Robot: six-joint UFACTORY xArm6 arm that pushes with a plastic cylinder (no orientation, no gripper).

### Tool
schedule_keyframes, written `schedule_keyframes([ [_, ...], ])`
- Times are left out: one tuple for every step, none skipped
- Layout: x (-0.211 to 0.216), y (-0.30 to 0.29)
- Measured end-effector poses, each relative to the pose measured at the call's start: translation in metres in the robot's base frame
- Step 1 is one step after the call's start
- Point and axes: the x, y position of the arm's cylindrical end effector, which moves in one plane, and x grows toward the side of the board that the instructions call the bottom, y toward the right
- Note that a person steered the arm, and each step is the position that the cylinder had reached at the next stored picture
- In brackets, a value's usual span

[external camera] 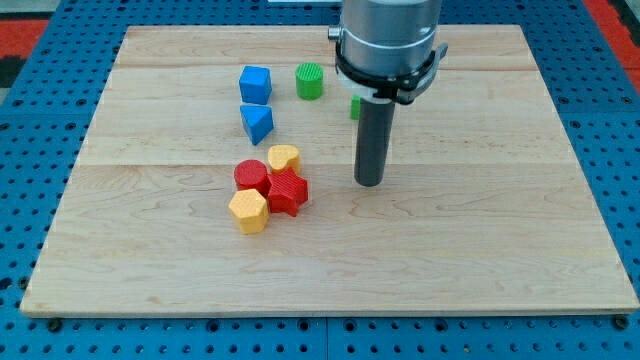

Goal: Move the yellow heart to the top left of the board

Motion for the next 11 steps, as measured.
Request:
schedule_keyframes([
  [-0.001,-0.092],
  [-0.025,-0.131],
  [-0.031,-0.113],
  [-0.024,-0.052],
  [-0.062,-0.075],
  [-0.094,-0.176],
  [-0.108,-0.229],
  [-0.064,-0.128],
  [-0.04,-0.107],
  [-0.022,-0.182],
  [-0.024,-0.228],
])
